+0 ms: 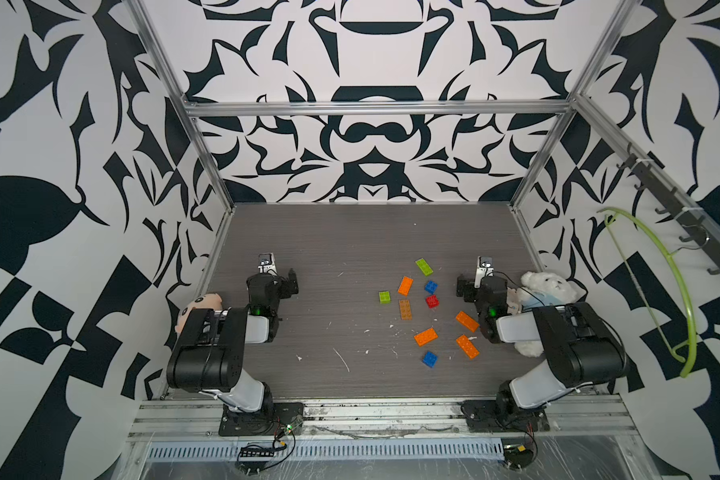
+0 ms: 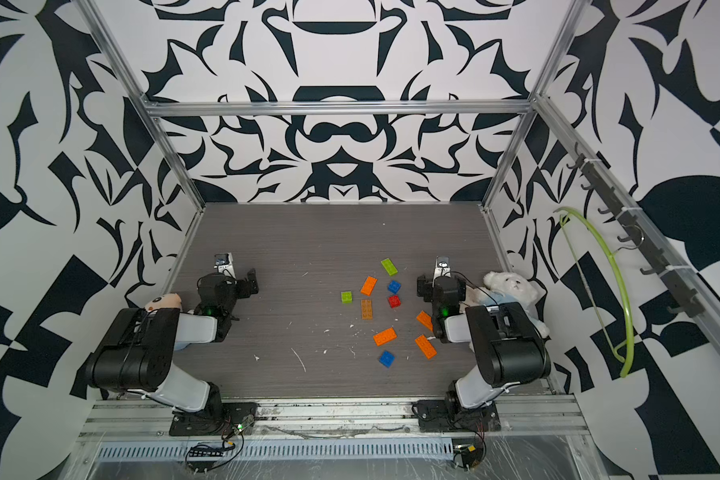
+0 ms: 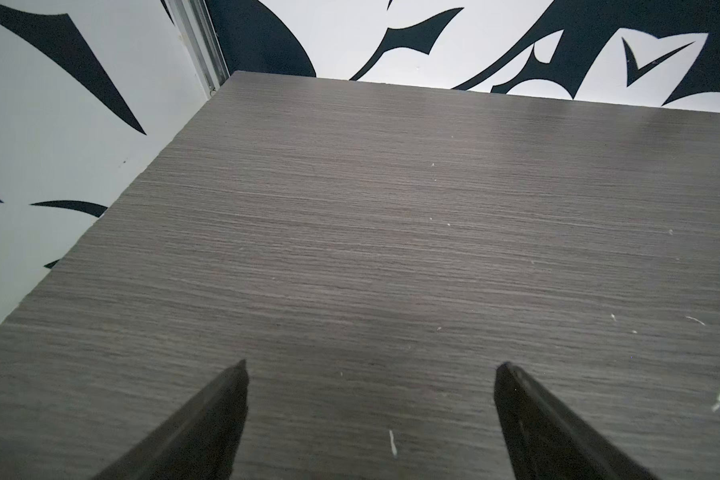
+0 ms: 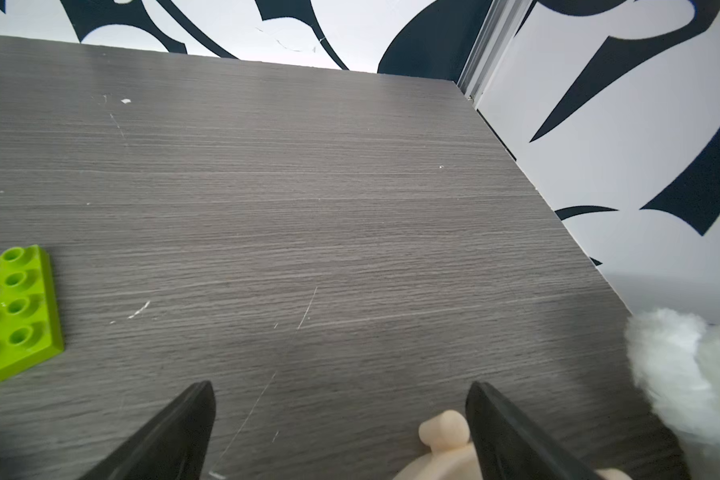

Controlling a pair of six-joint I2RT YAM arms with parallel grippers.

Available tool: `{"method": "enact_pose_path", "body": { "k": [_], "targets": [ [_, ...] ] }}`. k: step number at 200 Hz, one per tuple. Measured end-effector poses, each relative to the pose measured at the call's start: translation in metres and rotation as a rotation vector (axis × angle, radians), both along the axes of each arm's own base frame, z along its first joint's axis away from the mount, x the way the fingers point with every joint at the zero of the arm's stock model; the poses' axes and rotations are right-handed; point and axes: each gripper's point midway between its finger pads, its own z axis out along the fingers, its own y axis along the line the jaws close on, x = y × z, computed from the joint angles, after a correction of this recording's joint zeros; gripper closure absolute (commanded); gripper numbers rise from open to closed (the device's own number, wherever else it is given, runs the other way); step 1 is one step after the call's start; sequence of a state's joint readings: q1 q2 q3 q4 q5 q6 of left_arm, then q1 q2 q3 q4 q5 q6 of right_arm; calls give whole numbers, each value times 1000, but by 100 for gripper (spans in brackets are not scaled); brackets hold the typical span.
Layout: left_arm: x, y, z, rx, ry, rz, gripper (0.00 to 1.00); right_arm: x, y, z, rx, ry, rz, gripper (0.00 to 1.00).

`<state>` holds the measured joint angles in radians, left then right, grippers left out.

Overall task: Assemble the number 5 with lego
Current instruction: Pick up the lego brick from the center of the board.

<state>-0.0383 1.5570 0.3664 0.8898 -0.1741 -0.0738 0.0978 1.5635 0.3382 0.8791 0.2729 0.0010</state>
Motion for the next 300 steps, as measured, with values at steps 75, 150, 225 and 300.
{"method": "enact_pose_path", "body": {
  "k": [75, 150, 225, 300],
  "targets": [
    [0, 0, 0, 0, 0, 0, 1, 0, 0, 0, 0, 0, 0, 0],
    [0, 0, 0, 0, 0, 0, 1, 0, 0, 0, 0, 0, 0, 0],
    [0, -1, 0, -2, -1, -8, 1, 0, 0, 0, 0, 0, 0, 0],
    [-25, -6, 20, -4, -93, -42, 1, 1, 6, 0, 5, 1, 37, 0]
  ]
}}
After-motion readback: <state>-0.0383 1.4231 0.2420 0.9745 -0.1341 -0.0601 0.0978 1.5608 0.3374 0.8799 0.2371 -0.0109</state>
